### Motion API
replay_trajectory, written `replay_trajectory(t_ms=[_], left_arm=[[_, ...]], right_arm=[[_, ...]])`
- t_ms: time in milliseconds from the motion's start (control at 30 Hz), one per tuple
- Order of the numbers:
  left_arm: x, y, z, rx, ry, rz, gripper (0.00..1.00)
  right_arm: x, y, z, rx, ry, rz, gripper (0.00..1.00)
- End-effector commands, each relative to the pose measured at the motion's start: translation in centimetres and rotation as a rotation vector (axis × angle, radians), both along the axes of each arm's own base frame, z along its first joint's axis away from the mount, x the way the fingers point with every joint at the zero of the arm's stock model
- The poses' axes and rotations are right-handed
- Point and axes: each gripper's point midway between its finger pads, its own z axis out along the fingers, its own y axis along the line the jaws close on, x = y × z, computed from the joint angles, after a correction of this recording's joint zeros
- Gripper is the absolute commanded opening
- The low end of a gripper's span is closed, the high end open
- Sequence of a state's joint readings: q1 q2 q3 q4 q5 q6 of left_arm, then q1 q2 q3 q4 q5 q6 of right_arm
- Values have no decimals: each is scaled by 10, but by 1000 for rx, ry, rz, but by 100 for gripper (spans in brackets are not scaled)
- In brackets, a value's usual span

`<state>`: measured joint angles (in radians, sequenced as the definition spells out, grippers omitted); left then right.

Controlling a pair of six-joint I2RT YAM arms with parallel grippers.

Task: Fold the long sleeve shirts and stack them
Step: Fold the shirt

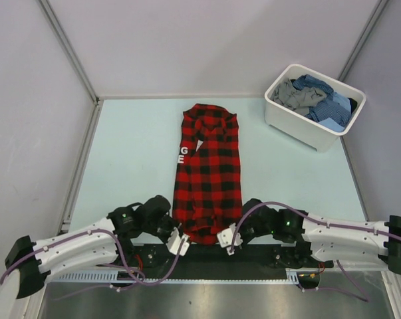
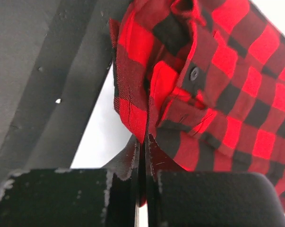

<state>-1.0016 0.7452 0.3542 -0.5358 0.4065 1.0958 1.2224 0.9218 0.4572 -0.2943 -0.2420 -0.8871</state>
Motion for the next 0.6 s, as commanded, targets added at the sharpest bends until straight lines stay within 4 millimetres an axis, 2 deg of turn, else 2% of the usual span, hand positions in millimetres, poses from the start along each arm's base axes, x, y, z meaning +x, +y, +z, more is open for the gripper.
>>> replay_trajectory(t_ms=[0, 133, 200, 233, 300, 333, 400, 433, 467, 500, 533, 567], left_arm=[[-4, -1, 15, -1, 82, 77, 0], [1, -12, 39, -39, 107, 91, 0], [13, -14, 47, -53, 109, 123, 0], [20, -19, 60, -82, 104, 125, 0], [44, -19, 70, -97, 89, 172, 0], [57, -25, 76, -98, 109, 180, 0], [92, -22, 85, -112, 100, 244, 0], [113, -30, 89, -107, 129, 257, 0], [136, -24, 94, -114, 117, 294, 0], [151, -24, 93, -101, 131, 312, 0], [179, -31, 100, -106, 131, 325, 0], [199, -27, 100, -110, 145, 353, 0]], right_arm=[[3, -12, 0, -38, 54, -115, 0], [24, -9, 21, 14, 46, -167, 0], [34, -9, 30, 27, 62, -188, 0], [53, -9, 45, 59, 53, -232, 0], [69, -6, 52, 74, 59, -229, 0], [91, -12, 58, 87, 53, -280, 0], [117, -4, 65, 95, 47, -268, 0], [141, -12, 68, 101, 45, -320, 0], [161, -6, 86, 129, 19, -323, 0], [181, -2, 77, 117, 31, -324, 0], [199, -2, 76, 115, 29, -338, 0], [231, -1, 101, 165, -12, -360, 0]])
